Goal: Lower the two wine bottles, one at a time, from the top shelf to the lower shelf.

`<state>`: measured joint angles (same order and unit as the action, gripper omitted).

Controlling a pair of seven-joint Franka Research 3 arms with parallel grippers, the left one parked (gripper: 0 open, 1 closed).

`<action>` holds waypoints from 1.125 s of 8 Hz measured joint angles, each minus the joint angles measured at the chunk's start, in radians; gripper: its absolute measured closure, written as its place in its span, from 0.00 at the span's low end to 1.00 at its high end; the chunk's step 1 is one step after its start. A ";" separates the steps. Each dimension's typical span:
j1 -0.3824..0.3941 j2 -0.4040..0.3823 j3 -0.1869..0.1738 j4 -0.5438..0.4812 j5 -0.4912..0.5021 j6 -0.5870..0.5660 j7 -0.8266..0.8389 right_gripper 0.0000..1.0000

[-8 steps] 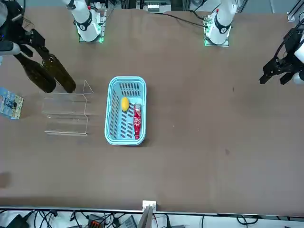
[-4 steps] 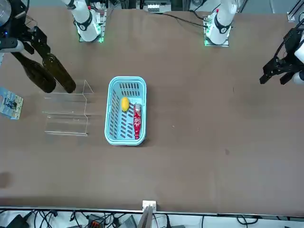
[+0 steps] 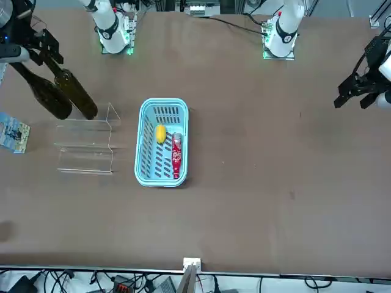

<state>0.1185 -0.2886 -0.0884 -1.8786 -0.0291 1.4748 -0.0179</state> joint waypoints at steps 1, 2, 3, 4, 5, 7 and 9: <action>0.000 -0.002 -0.001 -0.004 0.000 -0.002 0.000 0.20; 0.000 -0.005 -0.002 -0.009 0.000 -0.002 0.000 0.23; 0.000 -0.009 -0.003 -0.012 0.000 -0.002 0.000 0.24; -0.001 -0.011 -0.004 -0.012 -0.001 -0.002 0.000 0.30; -0.001 -0.012 -0.004 -0.012 -0.006 -0.002 0.000 0.36; -0.001 -0.012 -0.004 -0.012 -0.013 0.000 0.000 0.37; -0.001 -0.012 -0.004 -0.012 -0.014 0.005 0.000 0.37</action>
<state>0.1178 -0.3005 -0.0926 -1.8909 -0.0427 1.4800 -0.0179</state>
